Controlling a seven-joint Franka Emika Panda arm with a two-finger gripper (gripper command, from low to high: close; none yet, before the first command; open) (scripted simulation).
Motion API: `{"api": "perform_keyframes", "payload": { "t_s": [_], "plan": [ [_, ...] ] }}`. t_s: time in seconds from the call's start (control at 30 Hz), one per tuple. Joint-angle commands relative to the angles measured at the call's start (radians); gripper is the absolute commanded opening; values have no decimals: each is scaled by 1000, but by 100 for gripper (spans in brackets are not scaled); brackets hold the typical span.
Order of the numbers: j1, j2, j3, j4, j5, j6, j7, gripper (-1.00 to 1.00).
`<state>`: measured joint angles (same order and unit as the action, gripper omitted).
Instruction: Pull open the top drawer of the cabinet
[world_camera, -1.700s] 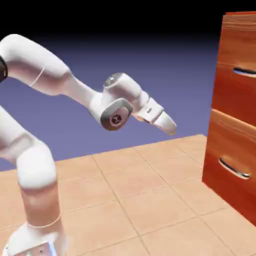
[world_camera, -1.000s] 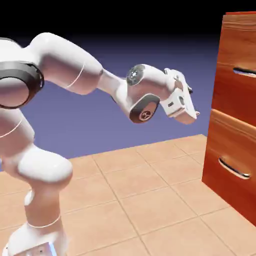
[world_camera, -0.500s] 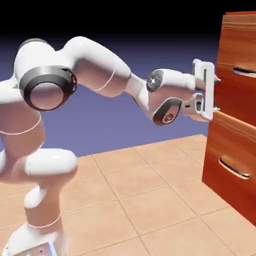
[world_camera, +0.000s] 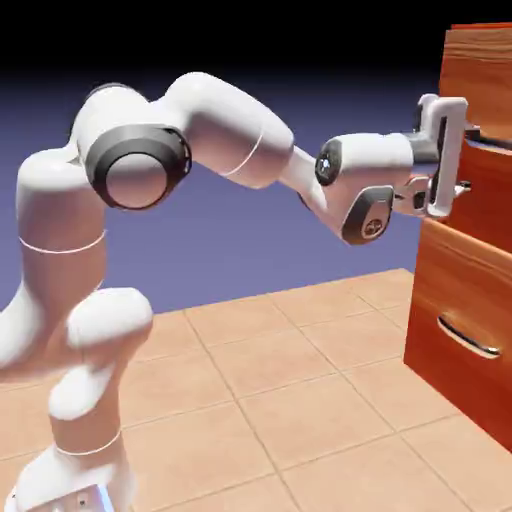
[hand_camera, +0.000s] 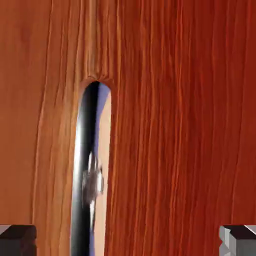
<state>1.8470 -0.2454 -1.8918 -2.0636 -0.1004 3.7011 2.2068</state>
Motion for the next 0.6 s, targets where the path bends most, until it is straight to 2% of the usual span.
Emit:
{"api": "perform_keyframes", "payload": {
  "t_s": [0.0,0.33,0.37,0.57],
  "plan": [
    [3,1,-3,1,0,1,2,100],
    [319,-137,-219,194,140,-50,-211,100],
    [319,-137,-219,194,140,-50,-211,-100],
    [138,-52,-97,68,59,-17,-87,-100]
  ]
}}
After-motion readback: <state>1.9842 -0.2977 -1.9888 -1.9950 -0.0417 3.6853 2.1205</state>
